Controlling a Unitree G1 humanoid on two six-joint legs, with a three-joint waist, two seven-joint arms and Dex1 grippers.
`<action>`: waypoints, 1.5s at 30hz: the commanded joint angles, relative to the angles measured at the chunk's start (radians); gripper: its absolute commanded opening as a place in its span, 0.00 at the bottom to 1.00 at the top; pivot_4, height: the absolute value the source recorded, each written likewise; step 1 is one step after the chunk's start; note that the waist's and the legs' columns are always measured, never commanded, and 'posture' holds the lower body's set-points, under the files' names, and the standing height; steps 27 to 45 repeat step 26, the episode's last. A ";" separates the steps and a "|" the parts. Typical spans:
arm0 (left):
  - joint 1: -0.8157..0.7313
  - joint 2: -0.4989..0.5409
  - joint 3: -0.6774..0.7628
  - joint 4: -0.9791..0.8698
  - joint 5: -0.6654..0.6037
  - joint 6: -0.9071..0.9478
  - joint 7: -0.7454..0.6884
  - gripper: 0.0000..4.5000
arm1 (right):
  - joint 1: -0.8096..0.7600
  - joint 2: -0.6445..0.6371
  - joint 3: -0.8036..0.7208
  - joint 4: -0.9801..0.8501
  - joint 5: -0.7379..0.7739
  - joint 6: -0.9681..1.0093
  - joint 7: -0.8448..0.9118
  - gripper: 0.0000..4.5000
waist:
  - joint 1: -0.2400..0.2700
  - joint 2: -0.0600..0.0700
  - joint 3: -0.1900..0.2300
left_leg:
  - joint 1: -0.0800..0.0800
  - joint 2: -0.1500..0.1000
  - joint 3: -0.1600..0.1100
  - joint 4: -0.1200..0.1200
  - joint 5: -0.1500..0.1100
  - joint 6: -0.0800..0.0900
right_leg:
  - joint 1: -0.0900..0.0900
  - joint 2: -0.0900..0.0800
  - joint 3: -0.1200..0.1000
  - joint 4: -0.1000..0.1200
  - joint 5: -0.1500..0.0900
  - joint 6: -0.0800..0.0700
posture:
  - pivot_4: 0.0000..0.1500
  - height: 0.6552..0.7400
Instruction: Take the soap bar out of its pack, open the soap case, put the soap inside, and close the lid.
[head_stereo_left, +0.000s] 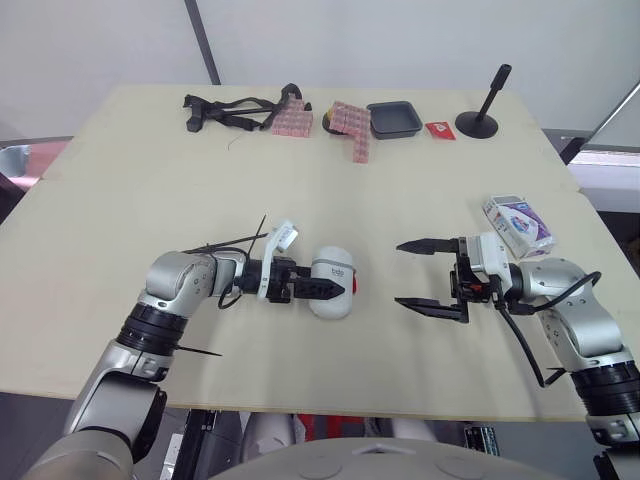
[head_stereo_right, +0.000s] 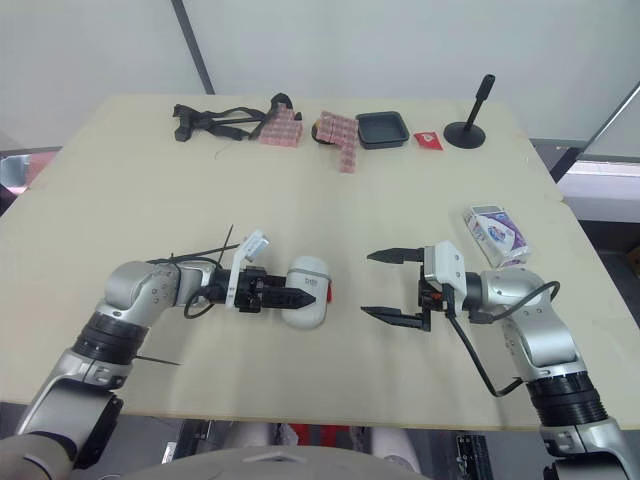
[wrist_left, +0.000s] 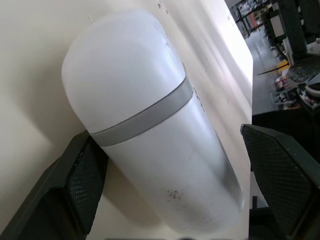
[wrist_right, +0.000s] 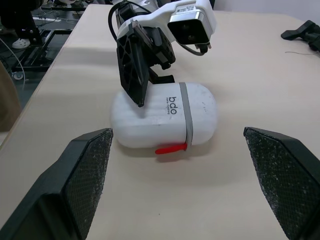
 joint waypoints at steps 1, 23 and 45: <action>0.018 0.082 0.002 0.017 0.117 -0.126 -0.030 0.99 | -0.015 -0.006 -0.008 0.001 0.002 -0.001 -0.003 1.00 | -0.006 0.000 0.000 | 0.000 0.000 0.000 -0.004 0.002 -0.001 | 0.000 0.000 -0.001 -0.002 0.000 -0.001 | 1.00 1.00; 0.313 0.055 0.266 0.017 0.471 -1.005 0.156 0.99 | 0.110 0.023 -0.120 0.105 -0.034 -0.066 -0.196 1.00 | 0.007 -0.001 0.003 | -0.008 0.003 -0.001 -0.009 0.002 0.001 | -0.001 0.001 -0.009 -0.011 0.001 -0.001 | 1.00 1.00; 0.333 0.044 0.259 -0.003 0.500 -0.998 0.196 0.99 | 0.120 0.032 -0.128 0.111 -0.038 -0.078 -0.218 1.00 | 0.005 -0.001 0.003 | -0.008 0.003 -0.001 -0.008 0.002 0.001 | -0.001 0.001 -0.009 -0.011 0.001 -0.001 | 1.00 1.00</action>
